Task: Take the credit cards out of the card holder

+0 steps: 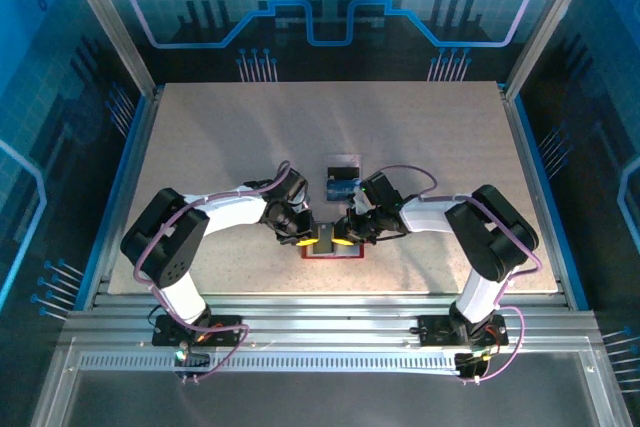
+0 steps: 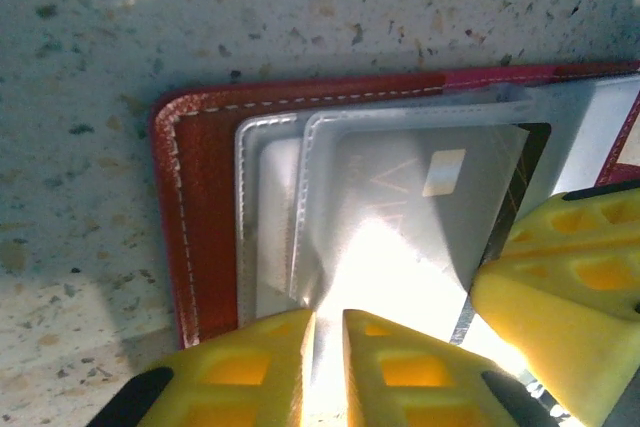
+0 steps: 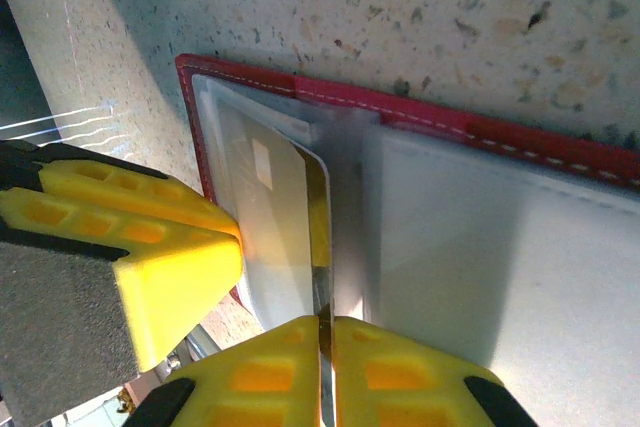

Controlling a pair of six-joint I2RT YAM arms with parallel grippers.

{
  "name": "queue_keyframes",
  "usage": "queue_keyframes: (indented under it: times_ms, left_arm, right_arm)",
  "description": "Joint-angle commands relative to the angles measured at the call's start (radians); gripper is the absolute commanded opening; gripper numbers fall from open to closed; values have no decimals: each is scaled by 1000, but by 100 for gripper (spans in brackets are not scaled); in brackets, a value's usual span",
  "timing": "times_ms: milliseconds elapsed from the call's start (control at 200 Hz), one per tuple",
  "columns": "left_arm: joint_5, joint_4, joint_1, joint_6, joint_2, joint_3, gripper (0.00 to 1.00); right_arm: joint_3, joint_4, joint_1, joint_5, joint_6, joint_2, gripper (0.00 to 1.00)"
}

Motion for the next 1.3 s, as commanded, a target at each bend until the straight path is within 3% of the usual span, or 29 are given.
queue_keyframes:
  times_ms: [0,850,1296]
  left_arm:
    - [-60,-80,-6,25,16,6,20]
    - [-61,-98,-8,23,9,17,24]
    - [-42,-104,-14,13,-59,51,25]
  right_arm:
    - [-8,-16,9,-2,4,-10,11]
    - [-25,-141,-48,25,-66,-128,7]
    - [75,-410,-83,94,-219,-250,0]
